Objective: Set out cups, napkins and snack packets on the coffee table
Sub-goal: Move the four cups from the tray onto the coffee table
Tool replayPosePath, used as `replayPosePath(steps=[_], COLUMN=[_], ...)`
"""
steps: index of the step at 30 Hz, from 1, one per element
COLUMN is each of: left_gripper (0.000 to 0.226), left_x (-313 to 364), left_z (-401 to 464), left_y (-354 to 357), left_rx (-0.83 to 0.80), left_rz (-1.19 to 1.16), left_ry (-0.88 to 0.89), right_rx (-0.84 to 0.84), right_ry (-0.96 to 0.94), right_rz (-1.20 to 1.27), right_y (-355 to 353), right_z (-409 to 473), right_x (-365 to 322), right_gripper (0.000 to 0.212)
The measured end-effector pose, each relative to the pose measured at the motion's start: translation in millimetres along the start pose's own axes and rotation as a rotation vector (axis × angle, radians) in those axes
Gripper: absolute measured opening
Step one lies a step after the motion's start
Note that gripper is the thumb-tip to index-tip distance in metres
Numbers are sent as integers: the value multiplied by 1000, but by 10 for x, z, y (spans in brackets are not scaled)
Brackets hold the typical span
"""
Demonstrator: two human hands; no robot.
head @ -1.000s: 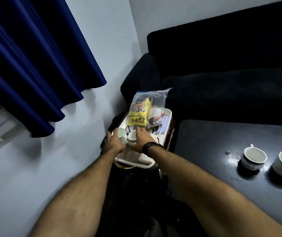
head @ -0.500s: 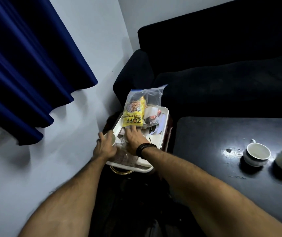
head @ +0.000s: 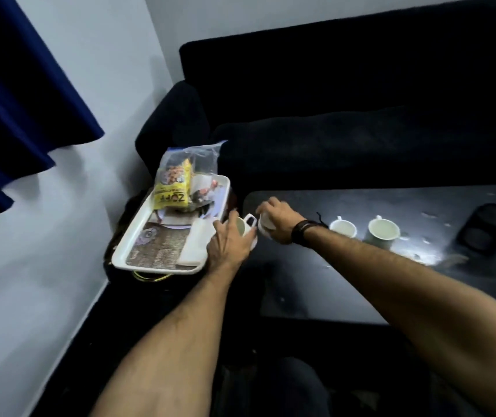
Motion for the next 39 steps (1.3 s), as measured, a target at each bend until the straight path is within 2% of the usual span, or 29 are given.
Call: replayPosePath(steps=[3,6,11,14,16,18,20,22,24,27,30,32,36,39], left_gripper=[67,70,73,82,80,72,69,73,81,81,72,74,77,78], left_x=[263,348,531,588,614,612,575,556,589,631,615,610,643,840], left_z=[-261,-450,-544,-519,-508,-504,-519,-542,-565,-598,-619,-637,-628,-478], left_y=[490,884,1131,1197,1225,1231,1216,1195,1206,1264,1294,1307,1231,1045], left_rx=[-126,-245,-267,-330,-363,-372,-379,-376,-382,-408,-382,-359,-297,-209], left_rz=[11,6,21,-62,-94,-105,-131,-113,-64,-115,-155,-136,-115,-162], left_ry=[-81,-149,-160,-240,-242,-199,-163,-114,-40,39,39,41,32,53], right_rx=[-175,-279,-390,-305,-150,95,250,247,174,139,211,222,214,340], right_ry=[-18,-38,-49,-82,-85,4,188,331,365,378,424,412,303,200], right_rz=[-85,-196,-255,-214,-161,-80,-7,104,171,327,490,543,570,528], right_y=[144,268,504,510,455,360,342,441,586,739,764,767,634,192], right_z=[-411,-745,-1048,-1129,-1197,-1301,-1411,-1474,-1470,-1403,-1371,-1372,-1423,-1400], right_x=[348,630,1083,1190,1222,1299,1433,1531,1530,1461,1453,1465,1484,1547], right_gripper=[44,46,54,60,62,59,69,84,92,72,57,53,64,64])
Point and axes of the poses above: each hand's wrist, its own z-axis towards the middle knuckle, its own y-axis out of the palm, x = y × z, the point moved 7 cm from there along z, towards the middle knuckle, and after that the axes turned 4 degrees about -x, right-handed, at the moved point
